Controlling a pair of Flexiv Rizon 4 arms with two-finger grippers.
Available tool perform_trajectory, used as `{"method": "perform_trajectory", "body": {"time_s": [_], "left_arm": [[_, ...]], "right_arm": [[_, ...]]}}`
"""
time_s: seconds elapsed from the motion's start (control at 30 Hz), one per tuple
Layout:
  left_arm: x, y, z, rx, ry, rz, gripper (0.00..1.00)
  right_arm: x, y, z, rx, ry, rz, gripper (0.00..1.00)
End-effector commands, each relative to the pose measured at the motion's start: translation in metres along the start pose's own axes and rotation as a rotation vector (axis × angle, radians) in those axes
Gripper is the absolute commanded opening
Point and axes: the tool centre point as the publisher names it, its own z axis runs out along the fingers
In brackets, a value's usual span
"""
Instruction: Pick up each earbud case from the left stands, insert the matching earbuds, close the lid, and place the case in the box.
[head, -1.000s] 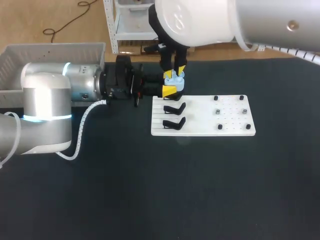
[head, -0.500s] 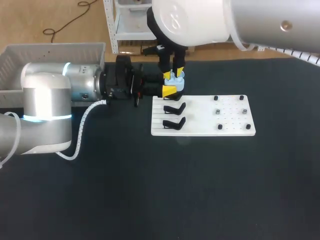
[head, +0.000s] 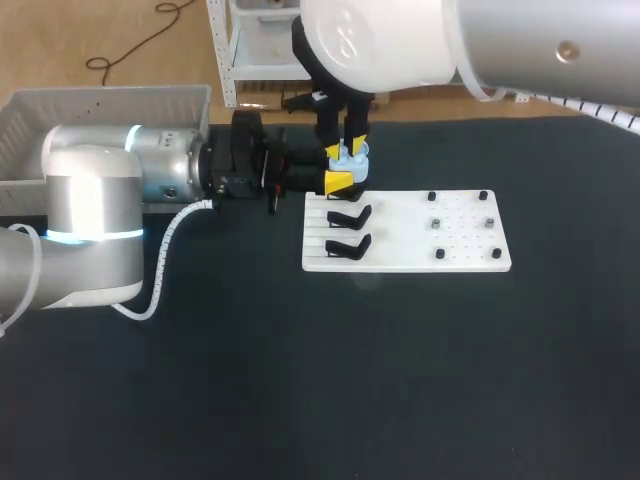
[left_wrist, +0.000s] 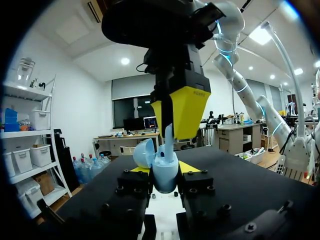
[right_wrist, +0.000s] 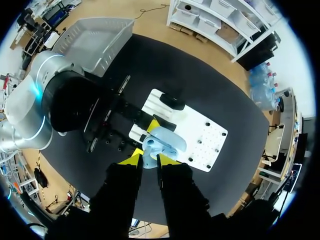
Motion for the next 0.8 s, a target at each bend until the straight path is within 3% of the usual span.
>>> {"method": "perform_trajectory", "body": {"time_s": [0.03, 0.8], "left_arm": [[0.0001, -0.0001, 0.0002, -0.001, 0.001, 0.000, 0.00], [0.0001, -0.0001, 0.0002, -0.001, 0.001, 0.000, 0.00]], "right_arm": [[0.0009, -0.0003, 0.0008, -0.002, 0.000, 0.000, 0.00], [-0.0043, -0.0008, 0.0037, -0.016, 0.009, -0.018, 0.00]]}}
